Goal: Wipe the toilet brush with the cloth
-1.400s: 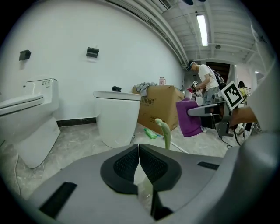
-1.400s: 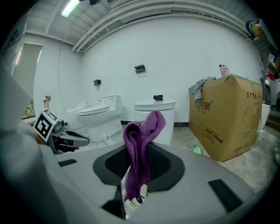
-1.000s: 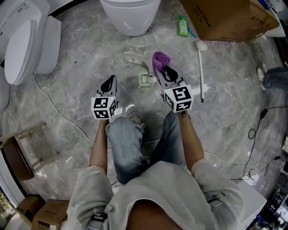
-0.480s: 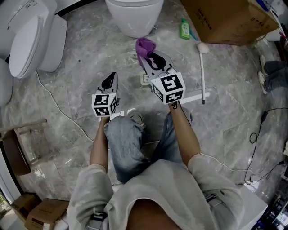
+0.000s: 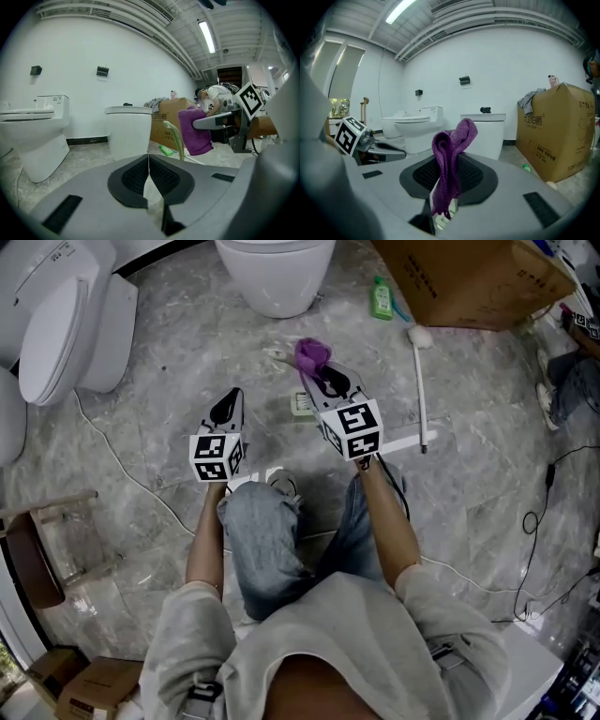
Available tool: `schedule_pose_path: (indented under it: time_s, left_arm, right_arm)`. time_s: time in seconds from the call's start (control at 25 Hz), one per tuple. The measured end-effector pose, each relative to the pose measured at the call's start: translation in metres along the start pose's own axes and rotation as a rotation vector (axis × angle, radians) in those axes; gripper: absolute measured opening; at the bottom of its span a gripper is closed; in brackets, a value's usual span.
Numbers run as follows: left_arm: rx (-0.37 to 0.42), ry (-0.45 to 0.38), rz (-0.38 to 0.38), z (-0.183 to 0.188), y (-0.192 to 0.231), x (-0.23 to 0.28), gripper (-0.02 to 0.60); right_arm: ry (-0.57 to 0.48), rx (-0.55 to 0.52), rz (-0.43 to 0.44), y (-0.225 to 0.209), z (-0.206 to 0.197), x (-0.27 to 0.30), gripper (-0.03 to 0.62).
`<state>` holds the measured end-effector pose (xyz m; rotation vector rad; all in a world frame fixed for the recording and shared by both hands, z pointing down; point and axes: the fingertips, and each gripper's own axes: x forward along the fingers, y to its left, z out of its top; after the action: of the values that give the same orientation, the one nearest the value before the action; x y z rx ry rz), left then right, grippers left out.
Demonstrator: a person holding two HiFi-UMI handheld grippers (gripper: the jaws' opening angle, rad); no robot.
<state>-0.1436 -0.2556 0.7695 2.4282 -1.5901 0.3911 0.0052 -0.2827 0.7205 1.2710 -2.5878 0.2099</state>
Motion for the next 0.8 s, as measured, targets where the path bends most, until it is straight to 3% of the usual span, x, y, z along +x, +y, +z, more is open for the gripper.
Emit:
schedule_pose_path:
  time_s: [0.4,0.8]
  left_arm:
    - [0.005,0.017,-0.032,-0.012,-0.014,0.005,0.021]
    - [0.008,0.027,-0.011,-0.014,-0.003,0.0,0.023]
  right_arm:
    - [0.157,0.084,-0.048,-0.017,-0.093,0.004,0.107]
    - [0.325,0.209,-0.112,-0.034,-0.184,0.024,0.107]
